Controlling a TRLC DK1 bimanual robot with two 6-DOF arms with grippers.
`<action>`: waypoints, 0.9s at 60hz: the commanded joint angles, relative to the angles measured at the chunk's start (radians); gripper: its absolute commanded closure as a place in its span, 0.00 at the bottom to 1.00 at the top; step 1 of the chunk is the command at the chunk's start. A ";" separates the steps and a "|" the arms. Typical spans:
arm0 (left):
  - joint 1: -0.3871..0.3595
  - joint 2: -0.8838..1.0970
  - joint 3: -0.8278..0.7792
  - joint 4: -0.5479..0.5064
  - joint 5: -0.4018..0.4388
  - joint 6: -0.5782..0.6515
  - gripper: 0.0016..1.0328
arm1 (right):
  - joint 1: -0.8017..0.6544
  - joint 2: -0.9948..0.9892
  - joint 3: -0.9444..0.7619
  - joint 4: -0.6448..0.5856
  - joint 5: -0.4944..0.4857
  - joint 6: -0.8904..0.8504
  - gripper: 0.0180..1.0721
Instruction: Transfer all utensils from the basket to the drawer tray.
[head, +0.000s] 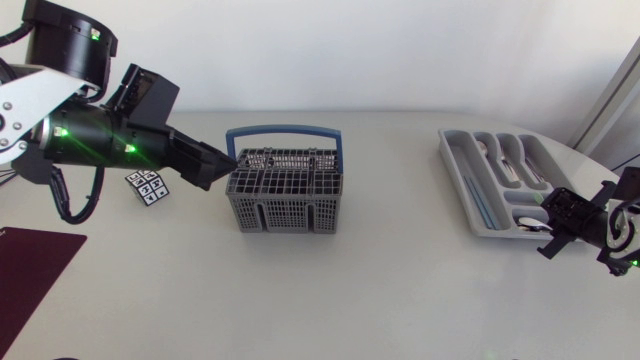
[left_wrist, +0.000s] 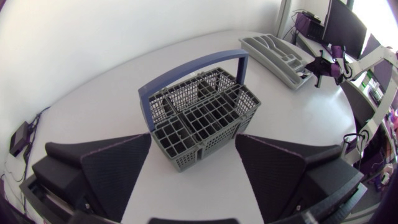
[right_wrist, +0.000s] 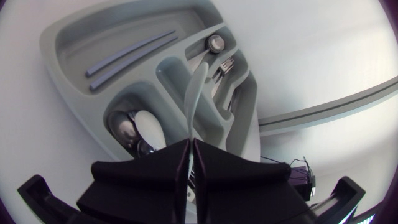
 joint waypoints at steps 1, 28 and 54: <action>0.014 -0.020 -0.036 0.008 -0.009 0.025 0.08 | -0.016 0.046 0.025 0.026 0.009 -0.043 0.92; 0.027 -0.043 -0.084 0.030 -0.057 0.029 0.06 | -0.017 -0.034 -0.050 0.042 0.037 -0.084 0.04; 0.053 -0.109 -0.168 0.048 -0.144 0.072 0.05 | 0.040 -0.442 -0.088 -0.250 -0.074 0.253 0.04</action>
